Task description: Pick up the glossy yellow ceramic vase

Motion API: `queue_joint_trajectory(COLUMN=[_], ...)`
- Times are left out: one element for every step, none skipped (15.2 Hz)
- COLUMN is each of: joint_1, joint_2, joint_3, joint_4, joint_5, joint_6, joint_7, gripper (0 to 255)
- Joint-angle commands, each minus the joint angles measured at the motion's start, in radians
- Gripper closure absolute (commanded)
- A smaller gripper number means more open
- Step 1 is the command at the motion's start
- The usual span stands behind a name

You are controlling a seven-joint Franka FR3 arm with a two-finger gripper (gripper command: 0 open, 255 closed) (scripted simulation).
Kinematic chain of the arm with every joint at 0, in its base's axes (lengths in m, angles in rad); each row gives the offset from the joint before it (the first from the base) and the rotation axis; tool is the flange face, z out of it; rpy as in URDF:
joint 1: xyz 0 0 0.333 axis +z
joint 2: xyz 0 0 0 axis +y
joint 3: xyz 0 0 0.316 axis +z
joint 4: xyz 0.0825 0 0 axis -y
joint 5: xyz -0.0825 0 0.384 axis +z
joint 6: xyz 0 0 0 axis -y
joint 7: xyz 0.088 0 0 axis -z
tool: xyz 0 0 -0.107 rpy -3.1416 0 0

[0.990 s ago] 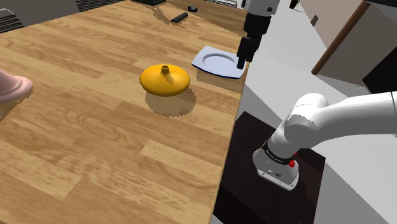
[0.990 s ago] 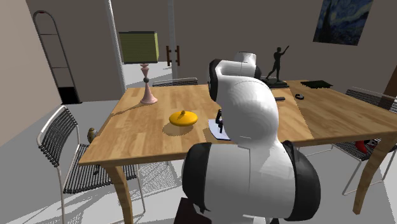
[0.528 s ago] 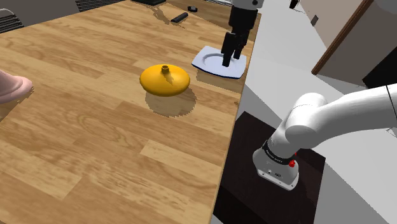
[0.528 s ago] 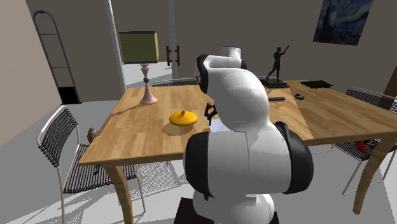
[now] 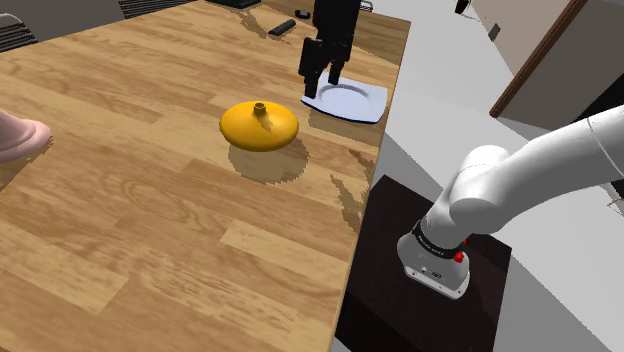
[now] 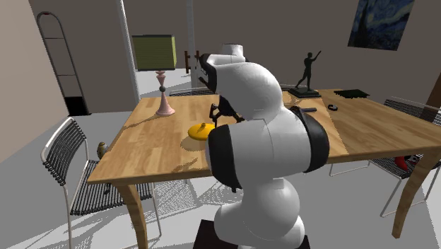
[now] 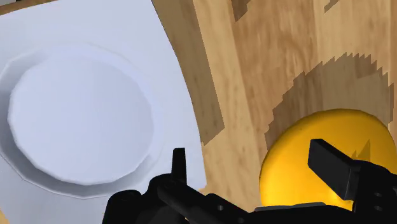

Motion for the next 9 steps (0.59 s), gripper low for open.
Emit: queue_joint_trajectory(joint_1=[0.010, 0.013, 0.015, 0.018, 0.020, 0.023, 0.027, 0.030, 0.034], joint_2=[0.045, 0.073, 0.101, 0.129, 0.159, 0.190, 0.221, 0.254, 0.287], joint_3=[0.041, 0.059, 0.077, 0.095, 0.113, 0.131, 0.149, 0.167, 0.185], joint_4=[0.058, 0.089, 0.121, 0.155, 0.190, 0.226, 0.263, 0.302, 0.343], joint_5=[0.003, 0.000, -0.004, -0.010, -0.017, -0.026, -0.037, -0.049, -0.064], joint_6=[0.005, 0.009, 0.011, 0.013, 0.015, 0.015, 0.015, 0.013, 0.011], joint_7=[0.047, 0.066, 0.085, 0.105, 0.126, 0.146, 0.168, 0.189, 0.212], gripper=[0, 0, 0, 0, 0, 0, 0, 0, 0])
